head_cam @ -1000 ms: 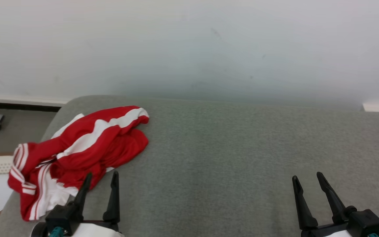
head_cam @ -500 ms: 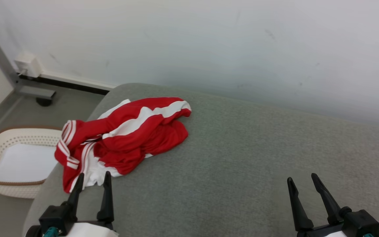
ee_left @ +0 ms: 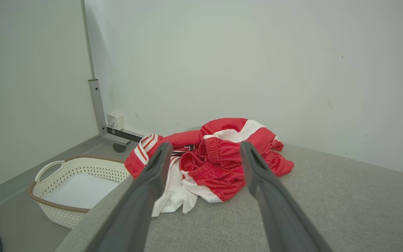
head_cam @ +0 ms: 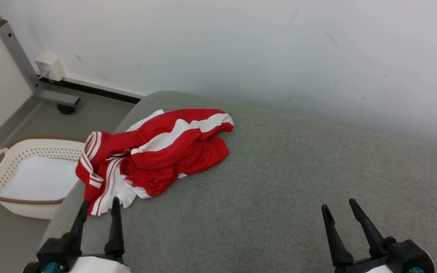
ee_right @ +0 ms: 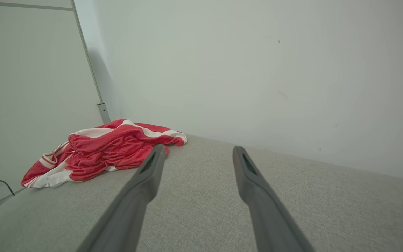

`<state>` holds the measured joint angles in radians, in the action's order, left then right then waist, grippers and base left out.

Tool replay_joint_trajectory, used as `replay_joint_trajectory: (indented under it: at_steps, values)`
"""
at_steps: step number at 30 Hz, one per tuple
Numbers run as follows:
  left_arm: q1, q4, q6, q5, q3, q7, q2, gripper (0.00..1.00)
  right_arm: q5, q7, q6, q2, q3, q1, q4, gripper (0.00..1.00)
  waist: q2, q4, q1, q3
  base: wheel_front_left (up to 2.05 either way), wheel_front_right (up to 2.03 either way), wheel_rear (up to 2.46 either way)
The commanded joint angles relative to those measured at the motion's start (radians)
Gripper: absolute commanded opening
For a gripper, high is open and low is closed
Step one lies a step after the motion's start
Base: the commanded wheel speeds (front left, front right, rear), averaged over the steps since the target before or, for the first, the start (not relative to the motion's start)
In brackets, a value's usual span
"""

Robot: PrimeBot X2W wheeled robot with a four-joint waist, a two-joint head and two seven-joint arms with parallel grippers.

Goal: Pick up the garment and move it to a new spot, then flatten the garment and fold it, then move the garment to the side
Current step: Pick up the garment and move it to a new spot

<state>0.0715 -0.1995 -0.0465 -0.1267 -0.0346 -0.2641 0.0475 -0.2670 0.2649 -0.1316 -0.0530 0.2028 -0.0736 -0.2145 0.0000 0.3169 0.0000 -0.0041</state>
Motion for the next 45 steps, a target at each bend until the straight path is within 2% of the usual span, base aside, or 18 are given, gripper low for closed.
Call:
replay_joint_trajectory:
  at_steps: [1, 13, 25, 33, 41, 42, 43, 44, 45]
  values:
    - [-0.002, 0.002, 0.0, 0.007, -0.011, -0.001, 0.006, 1.0, -0.007, -0.001, 0.002, -0.005, 0.001, -0.005, -0.003, 1.0, 0.0, -0.011, 0.0, 0.0, 0.0, 0.0, 0.0]
    - [0.114, -0.142, -0.027, -0.031, -0.06, 0.01, 0.04, 1.0, 0.0, -0.001, 0.002, -0.005, -0.006, -0.017, 0.004, 1.0, 0.0, -0.085, 0.0, 0.029, 0.0, 0.0, 0.0]
    - [0.336, -0.323, -0.043, -0.113, -0.123, 0.165, 0.165, 1.0, 0.008, -0.001, 0.002, -0.009, -0.013, -0.07, 0.017, 1.0, 0.0, -0.233, 0.0, 0.115, 0.0, 0.0, 0.0]
    - [0.419, -0.527, -0.044, -0.123, -0.137, 0.23, 0.241, 1.0, 0.006, -0.001, 0.002, -0.008, -0.014, -0.09, 0.012, 1.0, 0.0, -0.321, 0.0, 0.141, 0.0, 0.0, 0.0]
    - [0.48, -0.733, -0.055, -0.153, -0.136, 0.285, 0.271, 1.0, 0.0, -0.001, 0.002, -0.008, -0.014, -0.103, 0.011, 1.0, 0.0, -0.379, 0.0, 0.153, 0.0, 0.0, 0.0]
    - [0.486, -0.747, -0.055, -0.156, -0.136, 0.278, 0.275, 0.64, -0.001, -0.001, 0.002, -0.007, -0.014, -0.102, 0.011, 1.0, 0.0, -0.383, 0.0, 0.153, 0.0, 0.0, 0.0]
    - [0.493, -0.757, -0.057, -0.161, -0.137, 0.266, 0.279, 0.42, -0.002, -0.001, 0.002, -0.007, -0.016, -0.101, 0.011, 1.0, 0.0, -0.385, 0.0, 0.153, 0.0, 0.0, 0.0]
    - [0.498, -0.768, -0.058, -0.162, -0.136, 0.255, 0.282, 0.03, -0.003, -0.001, 0.002, -0.007, -0.016, -0.101, 0.011, 1.0, 0.0, -0.387, 0.0, 0.153, 0.0, 0.0, 0.0]
    - [0.502, -0.778, -0.061, -0.164, -0.133, 0.243, 0.28, 0.0, -0.004, -0.001, 0.002, -0.006, -0.017, -0.099, 0.011, 1.0, 0.0, -0.388, 0.0, 0.151, 0.0, 0.0, 0.0]
